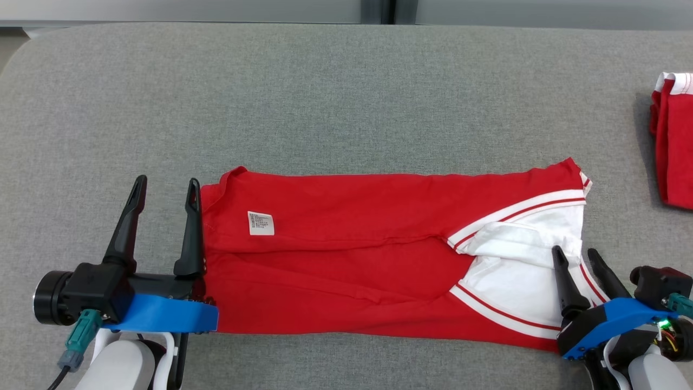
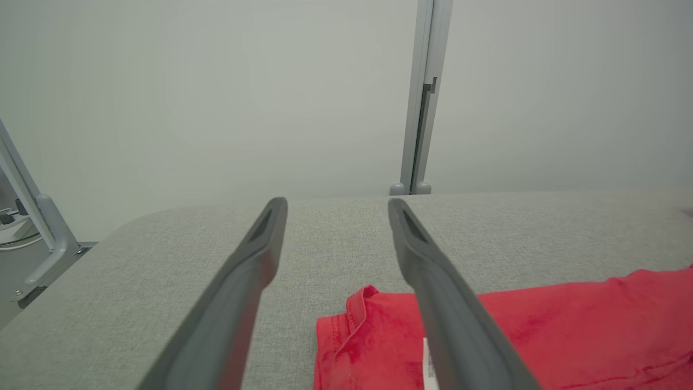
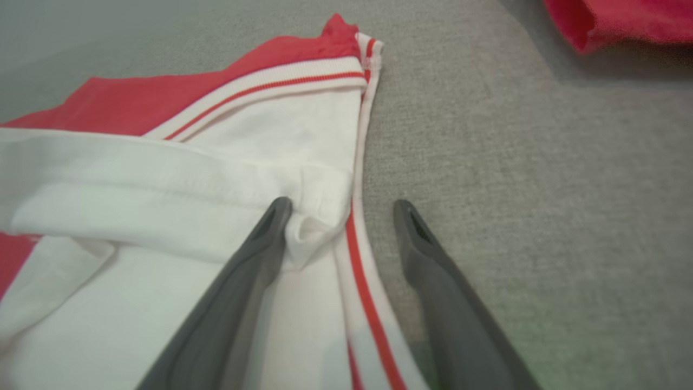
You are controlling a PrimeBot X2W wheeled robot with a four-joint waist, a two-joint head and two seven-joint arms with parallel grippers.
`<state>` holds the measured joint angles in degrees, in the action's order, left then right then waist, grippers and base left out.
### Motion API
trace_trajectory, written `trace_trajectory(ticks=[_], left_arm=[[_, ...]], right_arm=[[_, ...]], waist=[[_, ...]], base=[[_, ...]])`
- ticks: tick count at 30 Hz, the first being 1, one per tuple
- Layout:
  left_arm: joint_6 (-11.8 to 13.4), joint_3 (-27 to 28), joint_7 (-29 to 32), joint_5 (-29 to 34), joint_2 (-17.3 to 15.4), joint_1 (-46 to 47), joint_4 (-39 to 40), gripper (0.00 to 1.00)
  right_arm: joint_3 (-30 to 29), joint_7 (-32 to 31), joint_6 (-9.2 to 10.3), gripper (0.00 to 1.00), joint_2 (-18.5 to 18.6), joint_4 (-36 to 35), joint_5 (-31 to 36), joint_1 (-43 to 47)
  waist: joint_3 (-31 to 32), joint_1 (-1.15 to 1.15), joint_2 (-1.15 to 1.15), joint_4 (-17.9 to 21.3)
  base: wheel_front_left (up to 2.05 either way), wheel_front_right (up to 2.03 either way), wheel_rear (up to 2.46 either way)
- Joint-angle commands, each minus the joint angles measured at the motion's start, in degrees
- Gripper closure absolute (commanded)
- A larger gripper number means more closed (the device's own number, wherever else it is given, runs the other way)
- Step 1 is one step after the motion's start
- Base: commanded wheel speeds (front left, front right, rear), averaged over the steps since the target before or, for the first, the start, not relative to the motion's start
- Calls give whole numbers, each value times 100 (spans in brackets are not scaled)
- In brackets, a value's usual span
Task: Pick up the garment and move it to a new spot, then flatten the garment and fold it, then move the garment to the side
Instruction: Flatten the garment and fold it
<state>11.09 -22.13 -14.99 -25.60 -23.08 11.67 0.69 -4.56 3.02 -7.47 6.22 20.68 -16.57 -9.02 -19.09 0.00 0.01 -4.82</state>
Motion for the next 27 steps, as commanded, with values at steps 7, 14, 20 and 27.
trace_trajectory(ticks=[7, 14, 20, 27], left_arm=[[-157, 241, -25, 266, 190, 25, -52, 0], [-307, 470, -25, 538, 362, -126, 59, 0], [-458, 598, -24, 748, 539, -241, 108, 0], [-602, 705, -25, 915, 656, -368, 24, 0]], right_arm=[[576, -120, -11, 100, 219, 382, -448, -77], [199, 95, -2, 100, 582, -130, -503, 179], [-468, -70, -3, 100, 885, -323, -404, 453], [-197, -349, -4, 100, 897, -937, -216, 208]], waist=[[48, 0, -1, -95], [280, 0, -1, -82], [524, 0, -1, -123], [752, 0, -1, -210]], base=[[0, 0, 0], [0, 0, 0], [0, 0, 0], [0, 0, 0]])
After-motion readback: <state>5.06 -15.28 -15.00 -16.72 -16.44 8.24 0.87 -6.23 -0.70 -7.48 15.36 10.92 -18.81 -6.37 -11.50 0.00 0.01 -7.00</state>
